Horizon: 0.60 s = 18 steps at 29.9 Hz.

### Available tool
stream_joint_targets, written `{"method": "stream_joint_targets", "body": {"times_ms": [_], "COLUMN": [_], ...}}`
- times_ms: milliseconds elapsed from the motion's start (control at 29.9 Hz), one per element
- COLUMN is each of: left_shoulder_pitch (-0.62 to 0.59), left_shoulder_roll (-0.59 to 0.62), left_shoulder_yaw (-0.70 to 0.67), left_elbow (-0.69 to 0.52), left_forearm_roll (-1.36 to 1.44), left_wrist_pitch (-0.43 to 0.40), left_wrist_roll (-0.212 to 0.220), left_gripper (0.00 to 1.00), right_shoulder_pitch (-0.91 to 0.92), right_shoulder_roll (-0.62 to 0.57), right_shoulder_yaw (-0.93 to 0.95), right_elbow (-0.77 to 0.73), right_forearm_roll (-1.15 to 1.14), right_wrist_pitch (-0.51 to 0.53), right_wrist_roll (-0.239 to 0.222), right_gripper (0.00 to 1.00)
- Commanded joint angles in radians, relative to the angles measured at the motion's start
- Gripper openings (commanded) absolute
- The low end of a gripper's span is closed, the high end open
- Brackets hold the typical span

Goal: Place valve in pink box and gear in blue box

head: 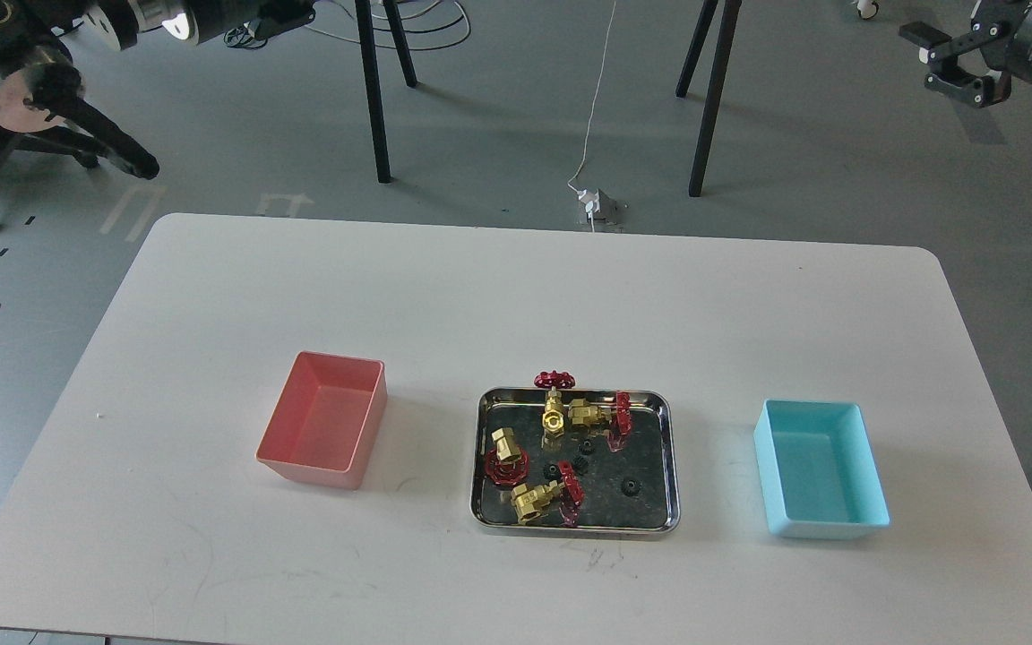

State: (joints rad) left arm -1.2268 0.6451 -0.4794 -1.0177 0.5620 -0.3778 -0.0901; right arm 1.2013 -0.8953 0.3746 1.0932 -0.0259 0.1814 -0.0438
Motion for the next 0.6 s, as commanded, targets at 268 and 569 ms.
{"method": "stream_joint_targets", "body": {"times_ms": [268,569], "left_shoulder_pitch": [0.044,0.096], "left_shoulder_roll": [-0.011,-0.004], "left_shoulder_yaw": [-0.085,-0.074], "left_elbow": [0.077,0.038], "left_forearm_roll": [-0.074,0.318], "left_wrist_pitch": [-0.012,0.065], "left_wrist_roll": [-0.223,-0.399], "left_gripper": [1.00,1.00], "right_shoulder_pitch": [0.011,0.012], "right_shoulder_roll": [0.016,0.013], "right_shoulder_yaw": [0.003,0.049], "right_elbow": [0.004,0.004], "right_forearm_roll": [0.000,0.000], "right_wrist_pitch": [-0.010,-0.008], "right_wrist_roll": [0.004,0.013], "right_gripper": [0.99,0.99]}}
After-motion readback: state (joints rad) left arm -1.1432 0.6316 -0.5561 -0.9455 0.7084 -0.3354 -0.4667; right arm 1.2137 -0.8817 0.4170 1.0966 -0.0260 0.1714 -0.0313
